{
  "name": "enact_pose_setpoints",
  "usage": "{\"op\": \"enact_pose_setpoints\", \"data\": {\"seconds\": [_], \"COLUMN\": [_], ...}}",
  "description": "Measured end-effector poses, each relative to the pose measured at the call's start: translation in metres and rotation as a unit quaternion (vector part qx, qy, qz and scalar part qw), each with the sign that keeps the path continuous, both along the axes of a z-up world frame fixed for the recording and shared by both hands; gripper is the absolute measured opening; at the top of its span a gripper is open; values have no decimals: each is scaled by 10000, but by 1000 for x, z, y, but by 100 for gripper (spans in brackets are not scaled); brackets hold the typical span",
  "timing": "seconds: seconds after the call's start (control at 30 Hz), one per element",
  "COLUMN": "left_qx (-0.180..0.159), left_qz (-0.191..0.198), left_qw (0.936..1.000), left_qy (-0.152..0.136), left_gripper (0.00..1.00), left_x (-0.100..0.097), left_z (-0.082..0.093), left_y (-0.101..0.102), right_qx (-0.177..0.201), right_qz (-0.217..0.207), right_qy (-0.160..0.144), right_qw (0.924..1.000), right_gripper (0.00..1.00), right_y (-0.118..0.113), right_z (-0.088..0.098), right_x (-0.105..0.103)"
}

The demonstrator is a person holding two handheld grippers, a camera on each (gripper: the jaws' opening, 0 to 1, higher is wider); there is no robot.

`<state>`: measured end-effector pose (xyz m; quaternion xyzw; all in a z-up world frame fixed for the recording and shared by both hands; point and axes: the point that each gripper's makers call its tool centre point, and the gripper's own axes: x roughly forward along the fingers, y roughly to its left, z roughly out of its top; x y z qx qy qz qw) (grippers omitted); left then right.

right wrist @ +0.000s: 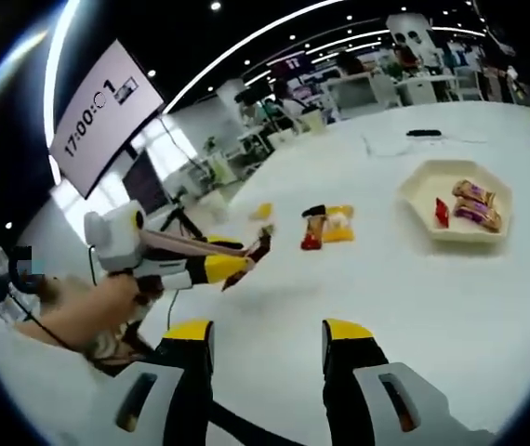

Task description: Place the target food into the container with the food tongs after gripping and lifting it, then release it inside without dropping or visibly crushing the food.

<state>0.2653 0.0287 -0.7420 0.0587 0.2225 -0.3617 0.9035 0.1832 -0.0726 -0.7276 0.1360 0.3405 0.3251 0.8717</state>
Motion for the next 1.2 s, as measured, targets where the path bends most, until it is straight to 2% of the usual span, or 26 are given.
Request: {"op": "enact_pose_setpoints", "data": {"seconds": [0.17,0.47,0.8,0.9,0.97,1.03,1.1,1.2], "left_qx": [-57,-6,-40,-265,-224,-81,-130,-225], "left_qz": [31,16,-73,-20,-111,-206,-211,-188], "left_qw": [10000,9999,9997,9995,9997,9996,9995,9995], "left_qy": [-56,-118,-224,-168,-81,-153,-188,-138], "left_gripper": [20,20,20,20,20,20,20,20], "left_x": [-6,-6,-3,1,3,3,3,7], "left_z": [5,10,23,25,23,26,34,38], "left_y": [1,4,-3,-6,-9,-8,-8,-9], "right_qx": [24,165,151,53,148,205,200,309], "right_qz": [83,24,-126,-212,-332,-375,-464,-539], "right_qy": [47,-72,-114,-50,-103,-243,-343,-323], "right_qw": [10000,9998,9997,9997,9993,9988,9981,9975], "right_gripper": [47,47,48,48,48,48,48,48], "right_y": [5,9,-3,-10,-13,-13,-16,-18], "right_z": [-3,0,-1,-3,0,5,7,5], "right_x": [-3,2,3,2,7,13,15,14]}}
